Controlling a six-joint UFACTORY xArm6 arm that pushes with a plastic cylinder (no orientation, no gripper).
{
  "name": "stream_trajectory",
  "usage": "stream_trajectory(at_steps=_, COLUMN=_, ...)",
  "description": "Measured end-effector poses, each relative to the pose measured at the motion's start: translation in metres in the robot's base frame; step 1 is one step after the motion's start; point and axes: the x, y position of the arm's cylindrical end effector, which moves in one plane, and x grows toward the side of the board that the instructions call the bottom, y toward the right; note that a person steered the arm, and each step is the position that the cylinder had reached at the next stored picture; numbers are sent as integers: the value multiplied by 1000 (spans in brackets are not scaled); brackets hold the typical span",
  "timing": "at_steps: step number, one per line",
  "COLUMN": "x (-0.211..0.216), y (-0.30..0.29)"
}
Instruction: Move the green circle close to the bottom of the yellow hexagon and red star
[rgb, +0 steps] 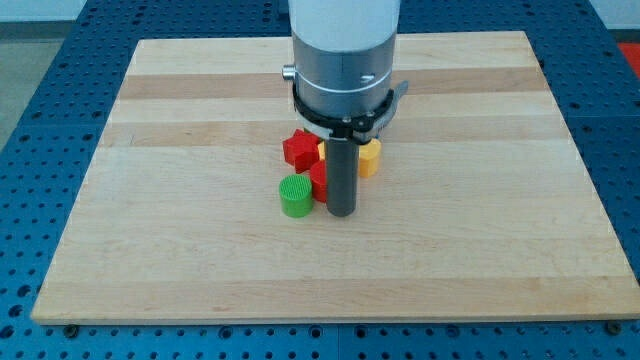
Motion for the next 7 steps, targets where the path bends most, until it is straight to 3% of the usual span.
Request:
stream_trajectory(at_steps=1, x=-8, y=0)
stream_trajectory(at_steps=2, x=21, y=-6)
stream_trajectory(at_steps=3, x=62, y=-51)
stream_trajectory(at_steps=4, x=50, y=-134)
stream_trajectory(at_steps=7, x=23, y=-73)
